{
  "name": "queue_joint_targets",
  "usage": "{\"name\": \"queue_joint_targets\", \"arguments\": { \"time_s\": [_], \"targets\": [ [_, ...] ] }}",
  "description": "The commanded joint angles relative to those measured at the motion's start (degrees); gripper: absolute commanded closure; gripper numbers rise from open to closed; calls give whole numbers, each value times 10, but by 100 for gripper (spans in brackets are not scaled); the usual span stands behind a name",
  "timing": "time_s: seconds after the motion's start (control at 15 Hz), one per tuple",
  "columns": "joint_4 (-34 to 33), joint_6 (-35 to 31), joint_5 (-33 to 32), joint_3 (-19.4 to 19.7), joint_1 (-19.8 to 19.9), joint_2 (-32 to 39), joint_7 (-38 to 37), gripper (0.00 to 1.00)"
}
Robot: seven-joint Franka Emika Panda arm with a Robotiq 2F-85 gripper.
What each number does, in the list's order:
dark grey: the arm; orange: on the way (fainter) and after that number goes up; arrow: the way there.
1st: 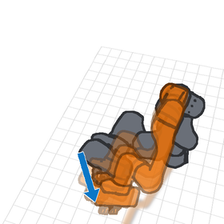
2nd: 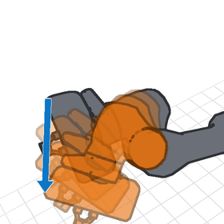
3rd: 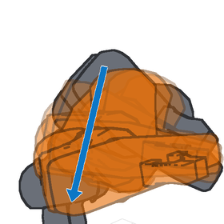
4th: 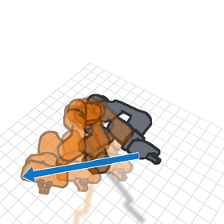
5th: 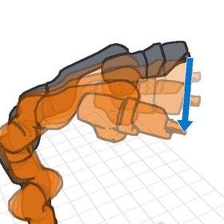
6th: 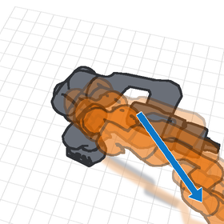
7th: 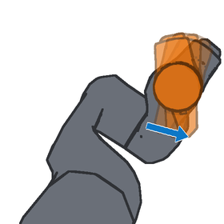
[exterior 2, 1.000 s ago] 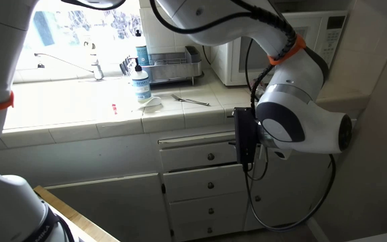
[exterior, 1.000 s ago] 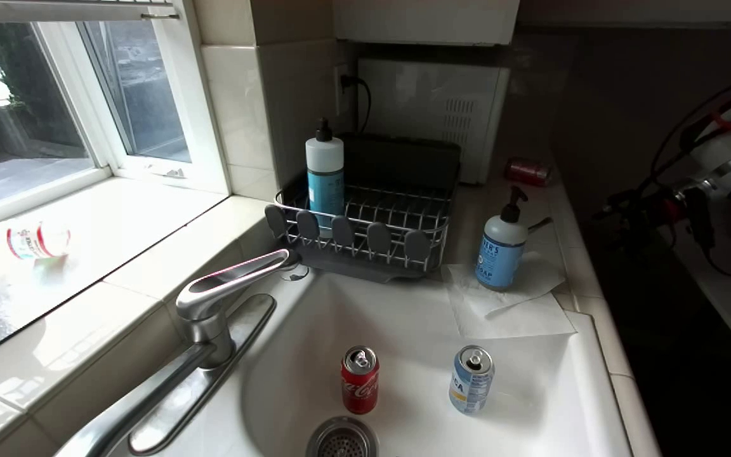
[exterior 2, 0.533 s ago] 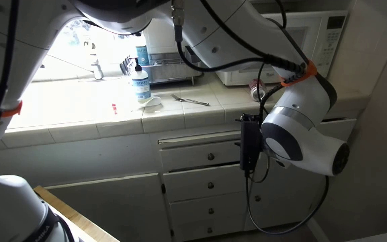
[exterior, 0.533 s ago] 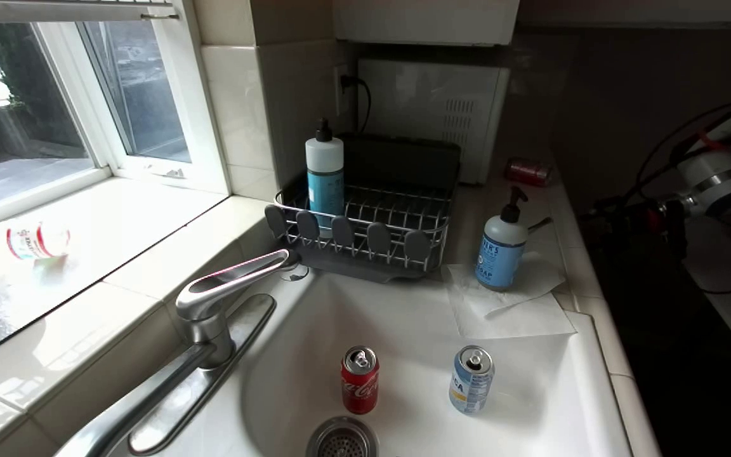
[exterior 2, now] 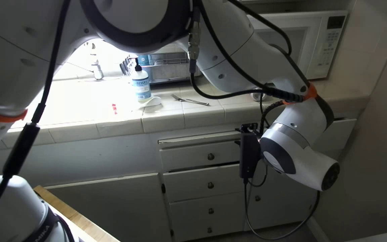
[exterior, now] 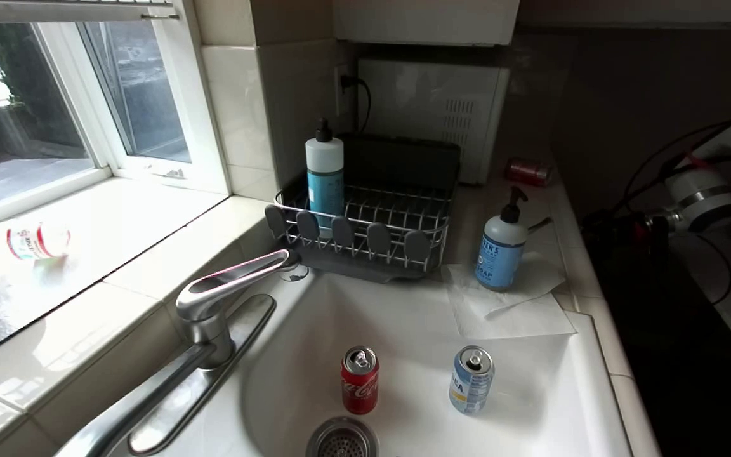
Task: Pull out the pull out chopping board
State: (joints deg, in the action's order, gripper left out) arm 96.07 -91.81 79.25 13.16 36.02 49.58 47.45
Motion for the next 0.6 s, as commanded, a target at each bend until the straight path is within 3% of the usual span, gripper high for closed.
{"name": "queue_joint_targets", "arguments": {
  "time_s": [0.0,0.13,0.33,0.4,0.47,0.53],
  "targets": [
    [-20,1,15,-4,-4,29,33,40],
    [-22,7,24,-9,-2,34,46,43],
    [-28,15,37,-13,1,42,52,58],
    [-28,18,39,-13,2,42,52,56],
    [-28,21,40,-14,4,43,53,62],
    [-27,26,42,-14,5,42,54,59]
  ]
}}
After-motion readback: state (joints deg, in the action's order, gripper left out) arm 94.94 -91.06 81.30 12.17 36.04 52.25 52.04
